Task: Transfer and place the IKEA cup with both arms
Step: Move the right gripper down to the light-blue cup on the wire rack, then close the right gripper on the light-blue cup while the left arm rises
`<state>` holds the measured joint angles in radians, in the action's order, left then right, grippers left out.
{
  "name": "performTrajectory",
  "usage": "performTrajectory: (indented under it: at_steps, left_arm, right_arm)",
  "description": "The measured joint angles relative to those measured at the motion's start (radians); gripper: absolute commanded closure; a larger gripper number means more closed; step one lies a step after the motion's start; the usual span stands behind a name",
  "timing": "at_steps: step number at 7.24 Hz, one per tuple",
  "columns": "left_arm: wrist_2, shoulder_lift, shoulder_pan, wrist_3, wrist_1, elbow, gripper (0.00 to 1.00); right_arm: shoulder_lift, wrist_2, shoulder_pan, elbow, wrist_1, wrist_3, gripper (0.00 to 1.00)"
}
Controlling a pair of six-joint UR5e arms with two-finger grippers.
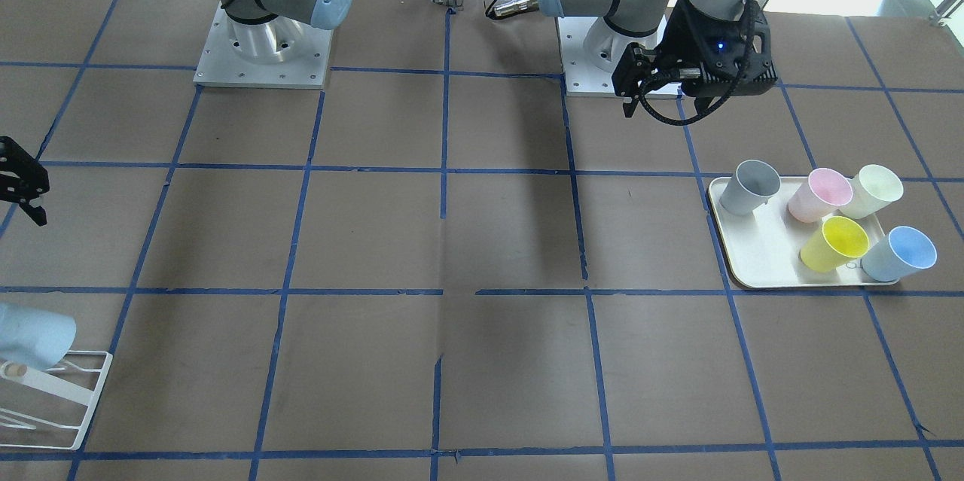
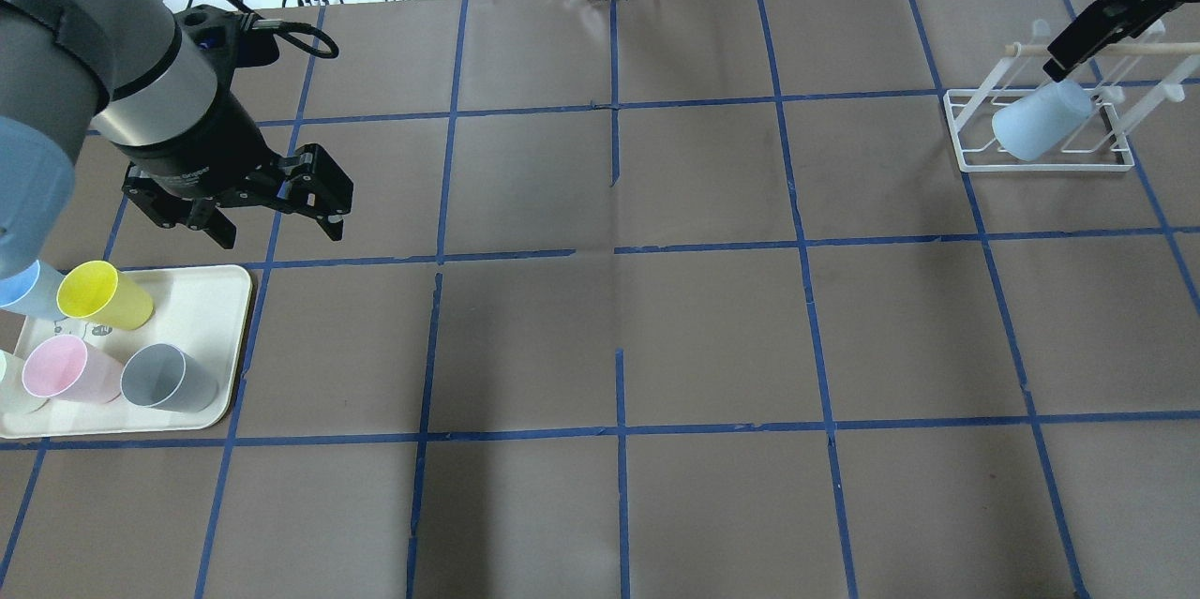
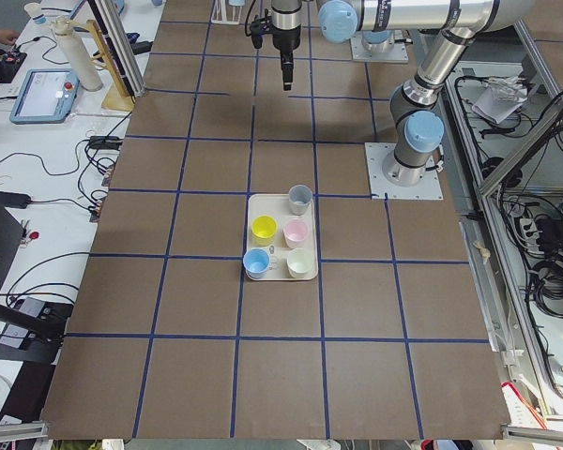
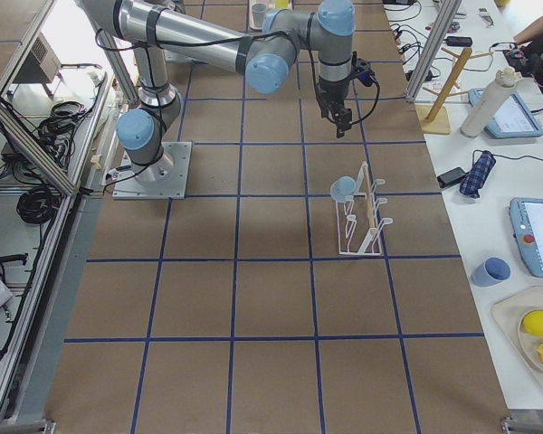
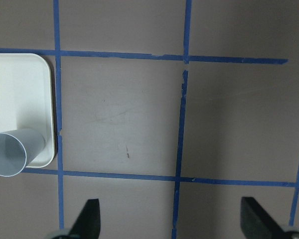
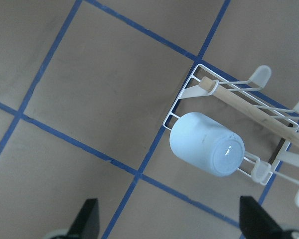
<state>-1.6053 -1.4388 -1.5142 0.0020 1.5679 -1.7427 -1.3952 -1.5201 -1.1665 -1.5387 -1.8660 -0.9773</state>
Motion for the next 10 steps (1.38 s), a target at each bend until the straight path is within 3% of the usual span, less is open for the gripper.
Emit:
performTrajectory:
  at_steps: [3,5,10]
  left_arm:
    - [0.001,0.006,0.0,-0.001,-0.002,-0.002,0.0]
    - [0.002,0.024,-0.001,-0.001,0.0,-0.002,0.0]
    - [0.034,0.013,-0.001,0.002,0.002,-0.015,0.0]
  right_arm:
    - [0.074,0.025,0.036,-0.043,-0.112,-0.453,0.0]
    - [0.137,0.024,0.041,-0.045,-0.217,-0.646,0.0]
    - [0.231,0.051,0.075,-0.046,-0.274,-0.708,0.0]
